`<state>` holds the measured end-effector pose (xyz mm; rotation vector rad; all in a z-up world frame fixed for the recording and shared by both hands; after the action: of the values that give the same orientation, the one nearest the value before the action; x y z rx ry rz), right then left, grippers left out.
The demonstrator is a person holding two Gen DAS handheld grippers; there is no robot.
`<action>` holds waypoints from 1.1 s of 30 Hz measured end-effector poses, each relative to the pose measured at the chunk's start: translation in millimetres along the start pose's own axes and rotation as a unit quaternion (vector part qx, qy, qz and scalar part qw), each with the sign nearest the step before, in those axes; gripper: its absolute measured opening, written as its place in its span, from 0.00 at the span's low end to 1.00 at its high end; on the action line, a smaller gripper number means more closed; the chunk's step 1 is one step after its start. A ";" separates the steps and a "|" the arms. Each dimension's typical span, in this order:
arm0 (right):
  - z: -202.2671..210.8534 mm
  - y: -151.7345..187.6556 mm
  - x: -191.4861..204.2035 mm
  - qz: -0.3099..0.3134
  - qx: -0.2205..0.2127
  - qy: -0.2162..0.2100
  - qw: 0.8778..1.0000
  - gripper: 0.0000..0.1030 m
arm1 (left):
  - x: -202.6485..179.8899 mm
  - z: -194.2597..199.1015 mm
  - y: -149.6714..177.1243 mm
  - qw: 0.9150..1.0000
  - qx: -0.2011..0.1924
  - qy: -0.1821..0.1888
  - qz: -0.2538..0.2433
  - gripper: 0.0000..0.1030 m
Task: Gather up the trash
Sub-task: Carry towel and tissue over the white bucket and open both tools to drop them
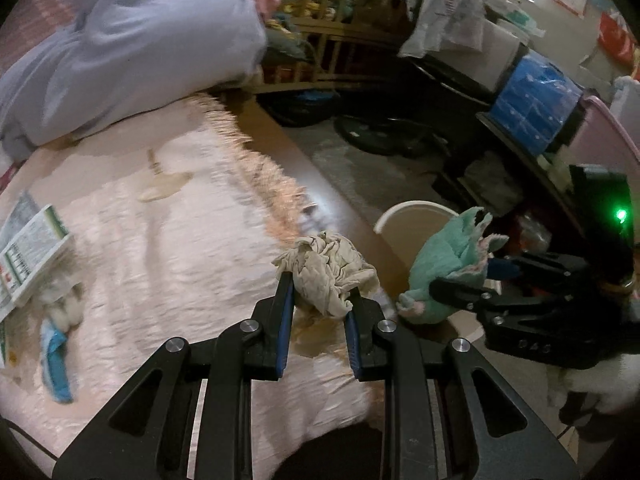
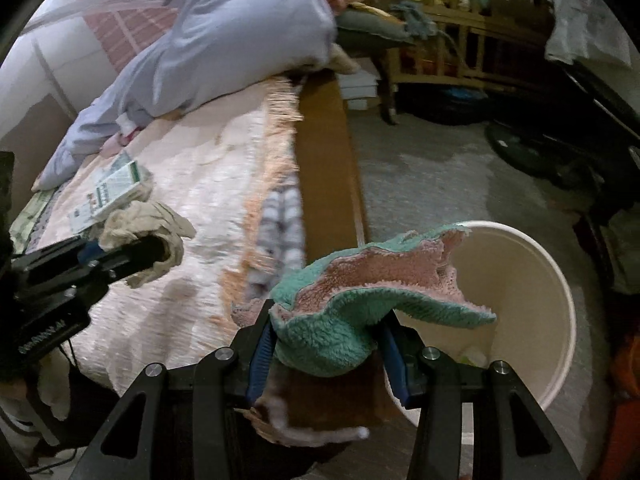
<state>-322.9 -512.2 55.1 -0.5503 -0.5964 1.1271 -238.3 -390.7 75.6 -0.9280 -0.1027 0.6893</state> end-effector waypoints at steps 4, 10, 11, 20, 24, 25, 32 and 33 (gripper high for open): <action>4.3 7.1 -22.6 -0.007 0.004 0.020 1.000 0.45 | -20.6 -12.0 -3.5 1.000 0.006 0.020 -0.003 0.20; 9.6 20.1 -53.2 -0.020 0.010 0.047 0.999 0.45 | -51.3 -29.7 -2.8 0.998 0.024 0.062 0.003 0.20; 9.8 22.8 -58.5 -0.023 0.011 0.050 0.998 0.45 | -57.3 -31.9 -3.0 0.997 0.026 0.068 0.002 0.20; 6.8 49.3 -102.4 -0.047 0.031 0.094 0.994 0.45 | -95.3 -59.7 0.4 0.991 0.049 0.121 0.009 0.22; 3.8 61.6 -118.2 -0.060 0.042 0.108 0.991 0.46 | -103.3 -66.9 2.9 0.989 0.055 0.137 0.016 0.42; 2.3 64.0 -122.0 -0.065 0.045 0.111 0.991 0.48 | -103.8 -67.7 3.4 0.988 0.057 0.140 0.019 0.45; -10.6 72.9 -133.1 -0.090 0.062 0.114 0.988 0.57 | -95.7 -63.9 4.6 0.990 0.055 0.130 0.014 0.47; -11.6 73.1 -131.7 -0.090 0.063 0.112 0.988 0.58 | -92.2 -62.3 4.9 0.991 0.054 0.124 0.011 0.47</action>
<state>-403.9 -612.6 -23.6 -0.4962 -0.3703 0.9116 -290.1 -486.5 52.7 -0.9053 0.1647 0.5889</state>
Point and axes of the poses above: each gripper's, at about its wrist camera, not at the fingertips, and z roughly against the way its jaws point, x to its left, y to its underside, the point moved 7 cm from there along -z, roughly the way its jaws point, and after that the axes turned 14 degrees about -x, right-handed, at the moved point
